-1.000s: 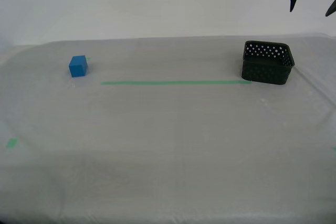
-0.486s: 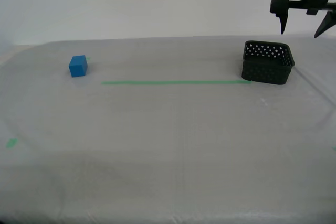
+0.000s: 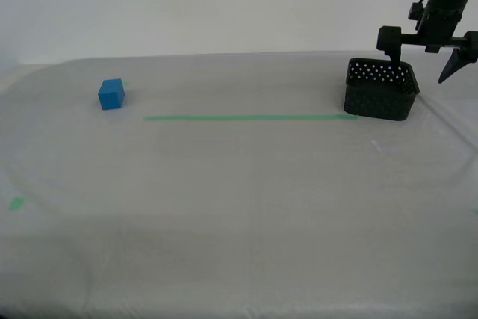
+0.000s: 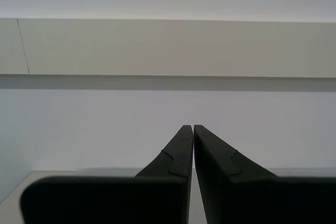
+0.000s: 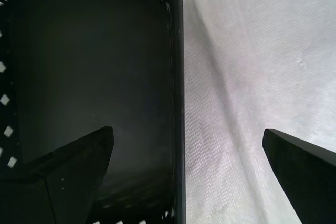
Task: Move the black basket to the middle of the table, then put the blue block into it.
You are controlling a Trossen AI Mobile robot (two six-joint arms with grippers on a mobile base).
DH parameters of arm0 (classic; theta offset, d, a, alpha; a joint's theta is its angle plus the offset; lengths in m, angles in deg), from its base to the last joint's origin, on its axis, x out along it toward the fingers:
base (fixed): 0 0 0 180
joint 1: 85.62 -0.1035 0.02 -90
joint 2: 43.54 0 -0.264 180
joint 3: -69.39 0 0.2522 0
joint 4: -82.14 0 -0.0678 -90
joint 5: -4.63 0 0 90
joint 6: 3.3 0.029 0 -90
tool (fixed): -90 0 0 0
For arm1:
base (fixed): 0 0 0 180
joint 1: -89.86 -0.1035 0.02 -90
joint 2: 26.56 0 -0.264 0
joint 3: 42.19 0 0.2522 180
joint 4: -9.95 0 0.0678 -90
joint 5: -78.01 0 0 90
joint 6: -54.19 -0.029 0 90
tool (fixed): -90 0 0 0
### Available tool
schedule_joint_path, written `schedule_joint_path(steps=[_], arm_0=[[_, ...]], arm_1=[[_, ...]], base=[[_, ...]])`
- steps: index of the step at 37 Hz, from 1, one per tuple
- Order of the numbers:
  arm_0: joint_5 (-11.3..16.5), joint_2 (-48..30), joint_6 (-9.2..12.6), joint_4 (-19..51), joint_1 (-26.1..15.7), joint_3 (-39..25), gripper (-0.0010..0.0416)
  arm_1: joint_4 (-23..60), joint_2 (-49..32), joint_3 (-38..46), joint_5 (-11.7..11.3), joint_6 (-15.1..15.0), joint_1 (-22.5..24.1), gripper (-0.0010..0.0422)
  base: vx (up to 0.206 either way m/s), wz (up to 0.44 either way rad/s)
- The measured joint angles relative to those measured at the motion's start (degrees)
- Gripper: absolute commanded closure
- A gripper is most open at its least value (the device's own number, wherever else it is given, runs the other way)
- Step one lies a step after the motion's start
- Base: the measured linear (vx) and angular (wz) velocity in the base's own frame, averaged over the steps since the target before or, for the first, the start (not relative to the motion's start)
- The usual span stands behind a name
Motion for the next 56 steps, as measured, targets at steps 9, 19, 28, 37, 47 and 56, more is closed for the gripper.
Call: schedule_joint_path(steps=[9, 19, 28, 37, 47, 56], arm_0=[[0.00, -1.92, -0.02, -2.54, -0.02, -0.04, 0.0006], [-0.63, -3.04, -0.13, -4.33, -0.07, 0.37, 0.0007], [-0.76, -3.82, -0.31, -7.06, -0.09, 2.32, 0.0007], [-0.76, -3.67, -0.37, -7.39, -0.04, 2.62, 0.0008], [-0.76, -3.67, -0.37, -7.58, -0.02, 2.62, 0.0018], [-0.76, -3.67, -0.35, -7.69, -0.02, 2.62, 0.0066]], arm_1=[[0.04, 0.00, 0.00, 0.00, 0.00, 0.00, 0.0412], [0.02, 0.00, 0.00, 0.00, 0.00, 0.00, 0.0412], [0.04, 0.00, 0.00, 0.00, 0.00, 0.00, 0.0412], [0.07, 0.00, 0.00, 0.00, 0.00, 0.00, 0.0412], [0.02, 0.00, 0.00, 0.00, 0.02, 0.00, 0.0412], [0.04, 0.00, 0.00, 0.00, 0.02, 0.00, 0.0412]], base=[[0.000, 0.000], [0.000, 0.000], [0.000, 0.000], [0.000, 0.000], [0.000, 0.000], [0.000, 0.000]])
